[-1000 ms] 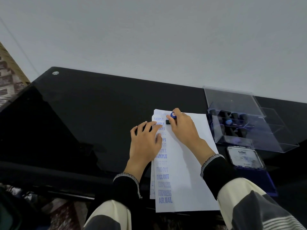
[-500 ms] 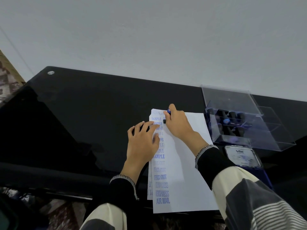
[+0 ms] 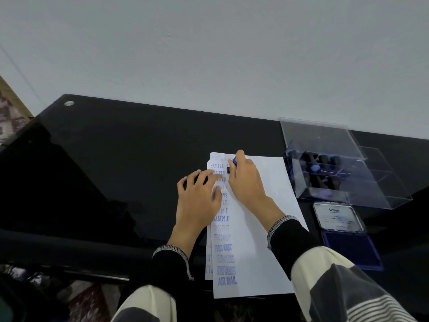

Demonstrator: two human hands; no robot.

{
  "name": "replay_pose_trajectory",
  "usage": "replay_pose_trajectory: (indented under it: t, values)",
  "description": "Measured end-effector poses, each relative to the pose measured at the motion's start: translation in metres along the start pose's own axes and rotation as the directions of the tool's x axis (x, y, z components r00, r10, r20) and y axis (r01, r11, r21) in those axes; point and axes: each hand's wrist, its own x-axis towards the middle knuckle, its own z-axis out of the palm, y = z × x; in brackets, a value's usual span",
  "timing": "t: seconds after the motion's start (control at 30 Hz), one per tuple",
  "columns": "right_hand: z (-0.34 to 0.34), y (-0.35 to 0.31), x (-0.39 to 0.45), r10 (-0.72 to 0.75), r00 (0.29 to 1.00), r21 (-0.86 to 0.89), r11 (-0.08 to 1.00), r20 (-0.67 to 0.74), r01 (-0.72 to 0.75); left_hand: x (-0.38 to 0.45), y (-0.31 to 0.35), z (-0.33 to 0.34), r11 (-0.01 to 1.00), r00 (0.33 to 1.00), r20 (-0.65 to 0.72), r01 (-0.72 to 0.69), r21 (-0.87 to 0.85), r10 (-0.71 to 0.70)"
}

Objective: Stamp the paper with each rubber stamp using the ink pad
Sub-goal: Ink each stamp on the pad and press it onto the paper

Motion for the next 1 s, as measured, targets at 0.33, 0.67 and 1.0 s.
replay_pose_trajectory:
  t: [0.33, 0.67, 1.0]
  values:
    - [-0.006, -0.001, 0.016, 0.012, 0.995, 0.003, 1.000, 0.097, -0.012, 0.000, 0.000, 0.000, 1.000, 1.000, 0.028, 0.006, 0.011, -0.006]
    - [0.002, 0.001, 0.005, -0.009, 1.000, 0.022, 1.000, 0.007, 0.009, 0.000, 0.001, -0.001, 1.000, 0.999, 0.035, 0.015, 0.015, -0.016]
    - [-0.007, -0.002, 0.020, -0.011, 0.993, -0.029, 0.999, 0.117, 0.014, 0.001, 0.001, -0.001, 1.000, 0.999, 0.036, 0.023, 0.008, -0.023]
